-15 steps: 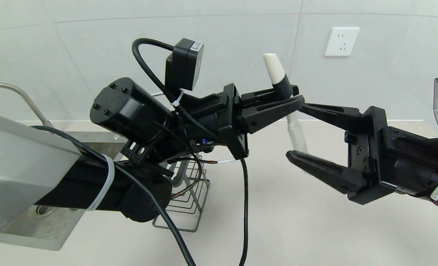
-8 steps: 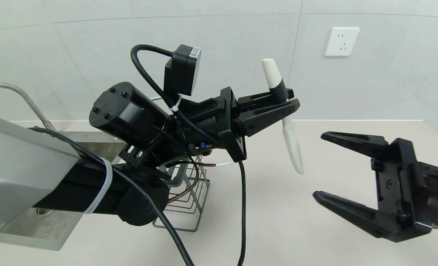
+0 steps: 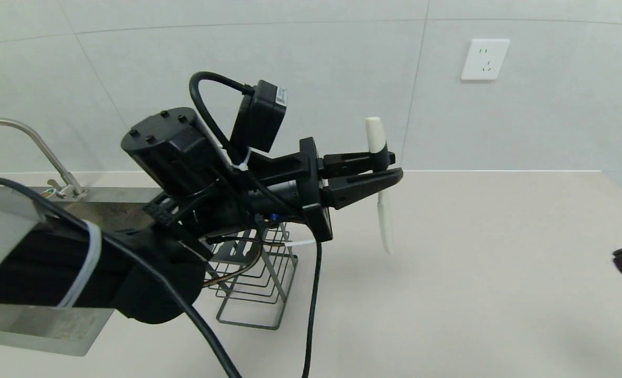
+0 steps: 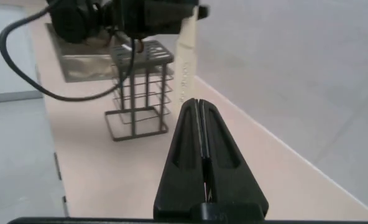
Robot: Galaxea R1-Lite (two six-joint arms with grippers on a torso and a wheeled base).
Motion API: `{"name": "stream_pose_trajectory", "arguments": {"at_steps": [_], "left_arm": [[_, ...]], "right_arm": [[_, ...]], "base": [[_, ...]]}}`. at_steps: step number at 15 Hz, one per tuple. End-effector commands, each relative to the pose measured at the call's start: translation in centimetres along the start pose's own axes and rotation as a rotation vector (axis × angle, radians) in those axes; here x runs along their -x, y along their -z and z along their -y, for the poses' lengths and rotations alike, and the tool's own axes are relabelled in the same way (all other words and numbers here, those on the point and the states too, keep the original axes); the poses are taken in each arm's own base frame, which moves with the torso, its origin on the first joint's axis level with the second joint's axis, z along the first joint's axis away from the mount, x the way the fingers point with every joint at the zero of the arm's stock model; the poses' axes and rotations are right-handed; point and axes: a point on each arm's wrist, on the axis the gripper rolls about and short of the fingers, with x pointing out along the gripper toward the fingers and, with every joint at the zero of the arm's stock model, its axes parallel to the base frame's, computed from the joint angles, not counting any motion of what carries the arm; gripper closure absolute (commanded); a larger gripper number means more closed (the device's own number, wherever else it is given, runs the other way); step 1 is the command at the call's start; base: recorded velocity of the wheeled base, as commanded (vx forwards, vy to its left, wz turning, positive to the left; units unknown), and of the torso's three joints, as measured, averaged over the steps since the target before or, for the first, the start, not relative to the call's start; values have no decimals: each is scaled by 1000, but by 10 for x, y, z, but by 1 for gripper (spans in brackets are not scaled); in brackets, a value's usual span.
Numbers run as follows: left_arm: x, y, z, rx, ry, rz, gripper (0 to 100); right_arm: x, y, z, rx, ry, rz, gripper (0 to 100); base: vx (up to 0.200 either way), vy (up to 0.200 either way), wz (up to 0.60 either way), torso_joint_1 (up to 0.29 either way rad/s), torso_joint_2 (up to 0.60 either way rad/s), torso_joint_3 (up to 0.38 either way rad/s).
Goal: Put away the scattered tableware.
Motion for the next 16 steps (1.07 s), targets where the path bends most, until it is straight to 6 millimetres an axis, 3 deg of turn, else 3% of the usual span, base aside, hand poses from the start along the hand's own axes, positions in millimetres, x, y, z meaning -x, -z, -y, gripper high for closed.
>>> {"name": "stream_pose_trajectory", "arguments": {"at_steps": [1,4,7,9,11,14,15,16], "left_arm": [[16,-27,5,-73,-27,14,100],[35,-34,1,-97,-81,3,100],[51,-37,0,-123,-124,-14,100],[58,-47,7,-139,-130,-5,100],[64,-51,5,-153,-150,-5,100],[75,-59,3,-183,-185,-5,100],[82,-64,3,-198,-207,-7,100],[88,-68,5,-210,-224,-8,100]], "right_arm": [[41,-14,-21,105,84,86,100],[61,-15,-36,109,86,90,100],[76,-3,-50,34,63,-11,100],[102,14,-73,-32,47,-92,100],[114,32,-86,-127,54,-206,100],[117,42,-82,-145,339,-366,100],[124,52,-80,-131,636,-555,100],[126,52,-78,-152,773,-569,100]], "base": [[0,0,0,0,0,0],[0,0,0,0,0,0],[0,0,0,0,0,0],[0,0,0,0,0,0],[0,0,0,0,0,0],[0,0,0,0,0,0],[0,0,0,0,0,0],[0,0,0,0,0,0]]}}
